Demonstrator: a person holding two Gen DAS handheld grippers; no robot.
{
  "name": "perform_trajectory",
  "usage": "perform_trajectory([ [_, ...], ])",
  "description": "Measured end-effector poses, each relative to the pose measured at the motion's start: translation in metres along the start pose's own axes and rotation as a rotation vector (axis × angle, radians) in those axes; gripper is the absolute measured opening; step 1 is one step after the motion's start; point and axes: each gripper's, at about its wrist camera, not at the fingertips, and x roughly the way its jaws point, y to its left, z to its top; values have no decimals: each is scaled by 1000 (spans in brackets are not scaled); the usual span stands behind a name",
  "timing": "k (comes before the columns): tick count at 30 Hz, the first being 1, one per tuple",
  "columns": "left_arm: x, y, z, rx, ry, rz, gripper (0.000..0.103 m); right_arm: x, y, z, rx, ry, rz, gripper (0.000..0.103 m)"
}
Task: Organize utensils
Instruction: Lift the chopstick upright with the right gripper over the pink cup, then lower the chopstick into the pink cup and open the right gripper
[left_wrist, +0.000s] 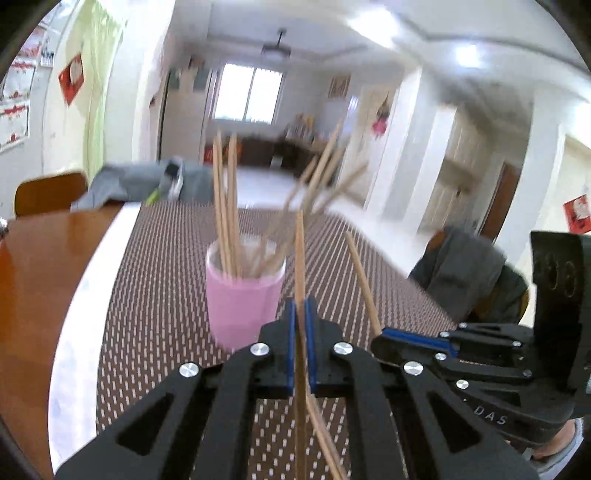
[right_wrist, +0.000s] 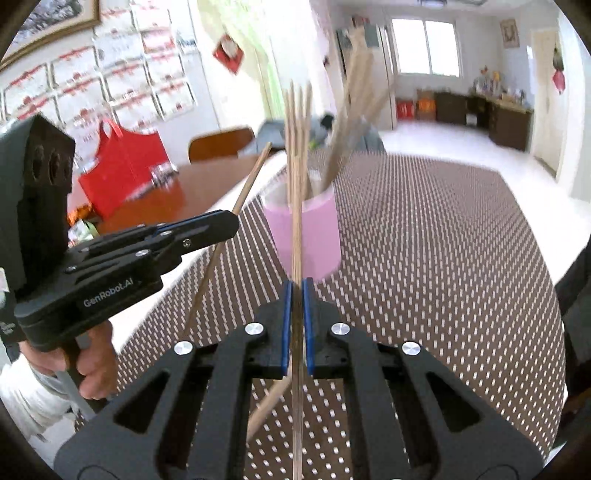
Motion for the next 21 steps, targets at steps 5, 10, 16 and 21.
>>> perform_trajectory([
  [5, -22, 8, 26, -18, -209, -34, 6, -14, 8, 28, -3, -120, 6, 6],
  [10, -31, 12, 48, -16, -383, -24, 6, -10, 15, 56, 5, -214, 13, 6],
  [16, -14, 21, 62, -20, -502, -27, 6, 2, 24, 82, -3, -299, 11, 6],
  [21, 6, 29, 74, -25, -575, 33, 6, 11, 27, 102, 0, -377, 5, 6],
])
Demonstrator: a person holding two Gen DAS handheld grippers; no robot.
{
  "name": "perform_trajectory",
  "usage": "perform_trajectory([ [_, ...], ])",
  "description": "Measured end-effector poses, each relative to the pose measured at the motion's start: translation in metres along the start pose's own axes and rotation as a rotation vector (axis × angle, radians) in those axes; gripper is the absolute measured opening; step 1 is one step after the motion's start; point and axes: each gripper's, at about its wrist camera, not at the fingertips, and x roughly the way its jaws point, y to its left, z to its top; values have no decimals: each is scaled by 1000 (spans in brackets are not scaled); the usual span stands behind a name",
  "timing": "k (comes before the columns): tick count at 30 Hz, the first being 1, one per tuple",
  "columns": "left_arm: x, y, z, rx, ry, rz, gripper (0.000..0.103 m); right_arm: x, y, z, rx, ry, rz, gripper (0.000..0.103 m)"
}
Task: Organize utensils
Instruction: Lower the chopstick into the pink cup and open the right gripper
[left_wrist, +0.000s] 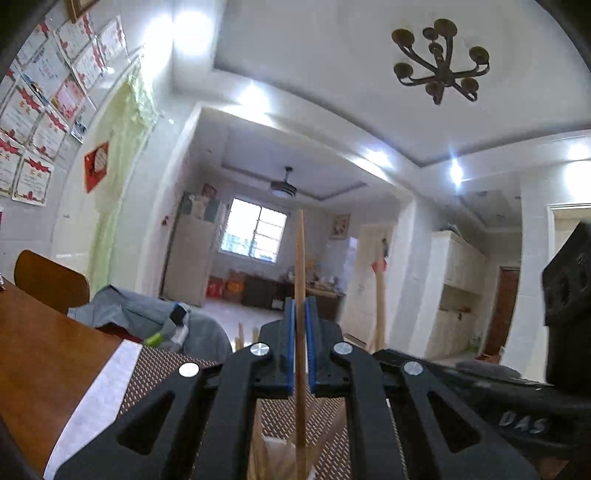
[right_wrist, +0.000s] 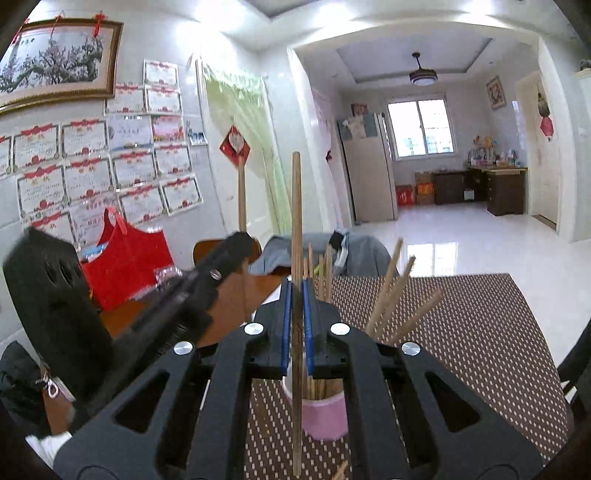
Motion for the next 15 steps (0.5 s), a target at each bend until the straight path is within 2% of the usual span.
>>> perform_trajectory([
  [10, 29, 20, -4, -55, -53, 76, 6, 13, -16, 19, 52, -127, -13, 6],
  [15, 34, 21, -12, -25, -62, 99, 6, 20, -19, 20, 68, -173, -25, 6],
])
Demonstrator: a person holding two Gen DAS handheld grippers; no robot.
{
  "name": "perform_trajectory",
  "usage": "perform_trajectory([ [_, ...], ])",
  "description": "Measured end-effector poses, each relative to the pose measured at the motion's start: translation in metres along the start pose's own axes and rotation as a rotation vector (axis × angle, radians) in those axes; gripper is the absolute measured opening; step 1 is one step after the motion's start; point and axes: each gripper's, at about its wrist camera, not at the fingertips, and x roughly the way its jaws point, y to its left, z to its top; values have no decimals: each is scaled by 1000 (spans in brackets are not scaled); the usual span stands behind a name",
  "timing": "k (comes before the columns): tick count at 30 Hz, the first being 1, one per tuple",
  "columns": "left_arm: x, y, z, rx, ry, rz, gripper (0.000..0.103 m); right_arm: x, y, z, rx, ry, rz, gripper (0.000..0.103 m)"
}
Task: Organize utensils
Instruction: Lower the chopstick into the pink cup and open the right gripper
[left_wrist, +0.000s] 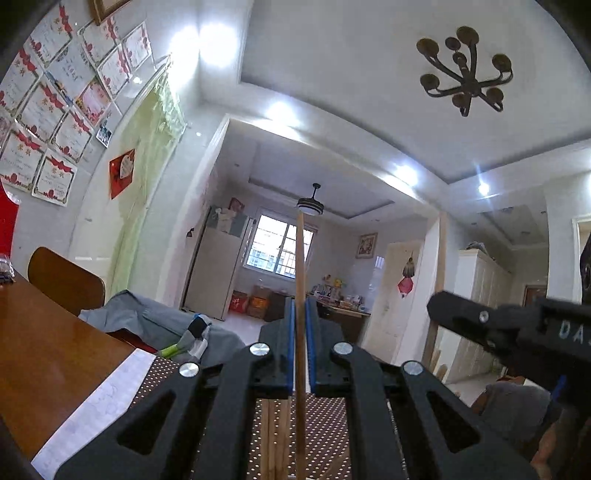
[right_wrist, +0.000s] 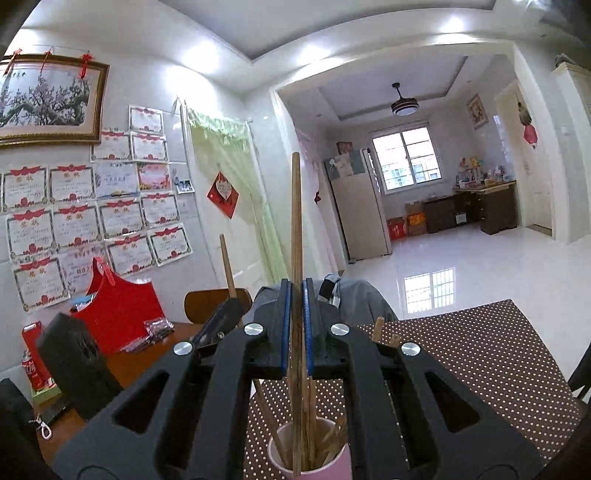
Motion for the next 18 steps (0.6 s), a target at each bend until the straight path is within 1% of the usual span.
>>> perform_trajectory([
  [5, 0, 2, -9, 22, 14, 8, 6, 8, 1, -8, -15, 0, -8, 6],
  [9, -1, 3, -10, 31, 58, -12, 7, 12, 5, -15, -36, 6, -18, 7],
  [10, -2, 3, -10, 33, 62, -12, 12, 13, 5, -14, -35, 9, -19, 7],
  [11, -3, 3, -9, 38, 61, -9, 21, 14, 5, -15, -35, 13, -23, 7],
  [12, -5, 4, -8, 43, 59, -6, 23, 14, 5, -16, -36, 15, -26, 7],
  [15, -9, 6, -5, 44, 71, -5, 26, 14, 4, -19, -32, 24, -32, 7],
  [16, -10, 6, -4, 44, 76, -1, 31, 13, 5, -20, -34, 25, -34, 7],
  [17, -11, 8, -3, 44, 81, 5, 33, 12, 5, -21, -37, 29, -35, 7],
  [18, -13, 10, -2, 42, 89, 10, 33, 12, 6, -22, -38, 36, -34, 7],
])
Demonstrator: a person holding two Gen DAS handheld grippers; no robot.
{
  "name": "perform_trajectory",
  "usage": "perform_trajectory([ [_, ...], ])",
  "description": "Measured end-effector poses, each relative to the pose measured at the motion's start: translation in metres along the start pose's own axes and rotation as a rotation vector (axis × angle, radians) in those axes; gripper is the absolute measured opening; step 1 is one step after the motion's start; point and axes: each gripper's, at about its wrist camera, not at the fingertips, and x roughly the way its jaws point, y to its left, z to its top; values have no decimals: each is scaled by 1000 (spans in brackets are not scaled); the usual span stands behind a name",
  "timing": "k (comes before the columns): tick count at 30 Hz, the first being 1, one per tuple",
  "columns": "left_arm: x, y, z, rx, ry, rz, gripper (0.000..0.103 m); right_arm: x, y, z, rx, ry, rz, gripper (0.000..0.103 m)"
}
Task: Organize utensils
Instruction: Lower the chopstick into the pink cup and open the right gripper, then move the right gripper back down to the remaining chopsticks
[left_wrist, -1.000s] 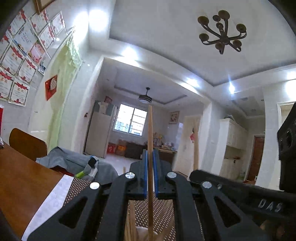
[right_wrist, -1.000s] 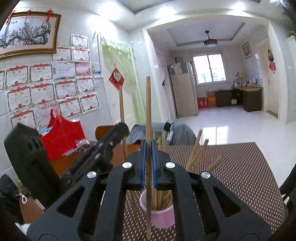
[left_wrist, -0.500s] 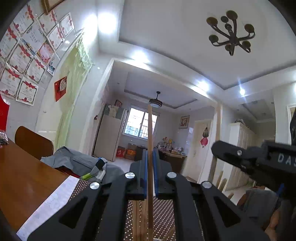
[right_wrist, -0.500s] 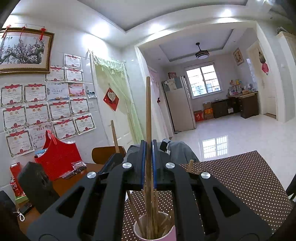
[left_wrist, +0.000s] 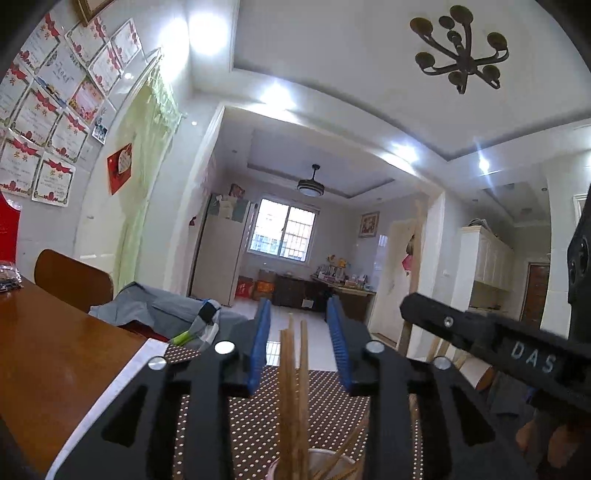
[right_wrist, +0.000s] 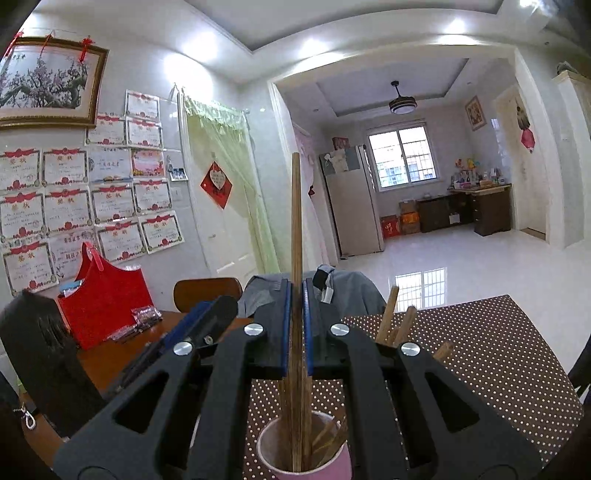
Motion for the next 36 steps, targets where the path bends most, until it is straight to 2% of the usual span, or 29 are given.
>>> perform_trajectory([
  [9, -13, 3, 3, 27, 60, 25, 39, -2, 4, -13, 5, 60, -8, 7],
  [16, -21, 2, 3, 49, 110, 35, 49, 0, 6, -25, 12, 112, -22, 7],
  [21, -29, 4, 2, 62, 158, 59, 51, 0, 6, -34, 27, 161, -40, 8],
  [22, -31, 5, 2, 56, 166, 61, 52, -2, 7, -34, 24, 165, -48, 12],
  [23, -33, 6, 3, 49, 176, 59, 52, -4, 7, -35, 25, 166, -53, 25],
  [25, -37, 9, 4, 29, 196, 57, 54, -11, 7, -34, 24, 159, -83, 40],
  [27, -41, 12, 6, 5, 226, 49, 58, -17, 7, -34, 17, 155, -84, 42],
  [31, -53, 10, 7, 11, 253, 49, 58, -34, 9, -34, -11, 157, -101, 43],
  [36, -68, 3, 2, 35, 312, 32, 60, -57, 5, -42, -39, 208, -120, 48],
])
